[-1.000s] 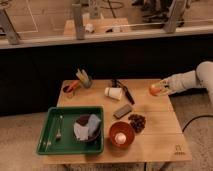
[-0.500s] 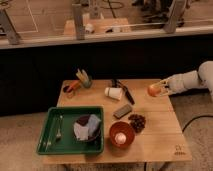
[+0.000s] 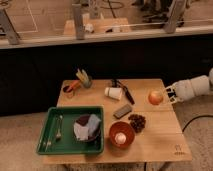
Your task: Place apple in red bowl
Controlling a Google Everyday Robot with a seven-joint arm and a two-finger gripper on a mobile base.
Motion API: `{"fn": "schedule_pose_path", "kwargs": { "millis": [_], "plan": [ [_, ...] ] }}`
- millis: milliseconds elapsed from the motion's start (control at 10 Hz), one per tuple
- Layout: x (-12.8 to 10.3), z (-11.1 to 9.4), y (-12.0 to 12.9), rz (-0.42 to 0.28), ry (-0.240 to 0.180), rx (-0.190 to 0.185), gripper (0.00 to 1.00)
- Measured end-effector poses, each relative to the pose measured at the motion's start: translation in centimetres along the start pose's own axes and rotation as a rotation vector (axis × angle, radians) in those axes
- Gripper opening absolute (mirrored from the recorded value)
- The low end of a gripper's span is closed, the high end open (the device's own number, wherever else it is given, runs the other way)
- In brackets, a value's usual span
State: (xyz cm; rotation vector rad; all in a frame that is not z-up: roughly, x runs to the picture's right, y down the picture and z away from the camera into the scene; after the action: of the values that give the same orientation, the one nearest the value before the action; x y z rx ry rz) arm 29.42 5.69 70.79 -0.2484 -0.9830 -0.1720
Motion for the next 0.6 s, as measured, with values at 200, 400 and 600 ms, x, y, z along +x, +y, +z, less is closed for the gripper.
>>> {"fn": "schedule_pose_path", "kwargs": {
  "millis": [200, 400, 600],
  "plan": [
    [-1.57, 0.13, 1.07, -0.057, -0.054, -0.04, 0.0],
    [-1.82, 0.1, 1.23, -0.066, -0.062, -0.047, 0.0],
    [-1.8, 0.0, 1.37, -0.064, -0.062, -0.048, 0.0]
  ]
}}
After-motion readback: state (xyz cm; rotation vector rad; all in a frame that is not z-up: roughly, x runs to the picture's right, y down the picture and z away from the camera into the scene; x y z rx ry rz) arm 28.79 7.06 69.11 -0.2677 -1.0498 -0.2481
